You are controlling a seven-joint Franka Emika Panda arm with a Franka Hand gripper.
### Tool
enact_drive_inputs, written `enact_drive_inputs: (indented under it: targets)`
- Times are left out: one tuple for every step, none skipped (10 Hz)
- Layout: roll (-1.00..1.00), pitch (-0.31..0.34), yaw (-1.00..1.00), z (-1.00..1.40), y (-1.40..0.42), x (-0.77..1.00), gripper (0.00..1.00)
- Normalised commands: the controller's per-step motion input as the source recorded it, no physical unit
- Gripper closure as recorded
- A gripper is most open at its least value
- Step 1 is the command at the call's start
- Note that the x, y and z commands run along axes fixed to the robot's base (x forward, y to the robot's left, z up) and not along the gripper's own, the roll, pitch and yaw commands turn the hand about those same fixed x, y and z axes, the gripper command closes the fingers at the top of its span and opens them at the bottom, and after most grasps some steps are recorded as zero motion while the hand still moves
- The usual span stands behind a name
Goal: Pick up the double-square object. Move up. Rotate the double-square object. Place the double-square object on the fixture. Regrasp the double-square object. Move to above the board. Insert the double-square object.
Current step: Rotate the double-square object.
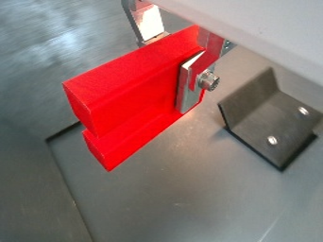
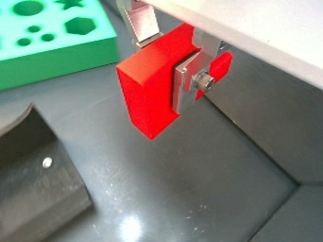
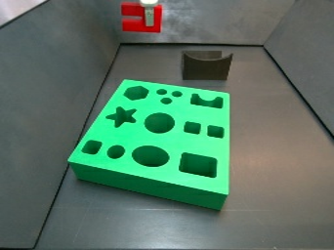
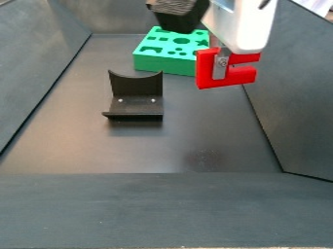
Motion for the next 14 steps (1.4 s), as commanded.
enact_drive_inputs:
  targets:
    - [-0.01, 0.001, -1.0, -0.01, 0.01, -0.01, 1.0]
    - [-0.01, 0.001, -1.0, -0.01, 0.01, -0.02, 1.0]
    - [-0.01, 0.001, -1.0, -0.01, 0.01, -0.02, 1.0]
    - [-0.01, 0.001, -1.0, -0.01, 0.01, -0.02, 1.0]
    - [-0.01, 0.001, -1.0, -0.01, 0.01, -0.02, 1.0]
    - [-0.01, 0.001, -1.0, -0.01, 0.01, -0.02, 1.0]
    - [-0.01, 0.001, -1.0, -0.01, 0.01, -0.02, 1.0]
    - [-0.01, 0.001, -1.0, -0.01, 0.01, -0.02, 1.0]
    - [-0.02, 0.001, -1.0, -0.01, 0.01, -0.02, 1.0]
    - [-0.02, 0.001, -1.0, -0.01, 0.01, -0.02, 1.0]
    - [-0.02, 0.001, -1.0, -0.01, 0.01, -0.02, 1.0]
    - [-0.02, 0.002, -1.0, -0.01, 0.01, -0.02, 1.0]
    - [-0.02, 0.002, -1.0, -0.01, 0.01, -0.02, 1.0]
    - [-0.02, 0.002, -1.0, -0.01, 0.01, -0.02, 1.0]
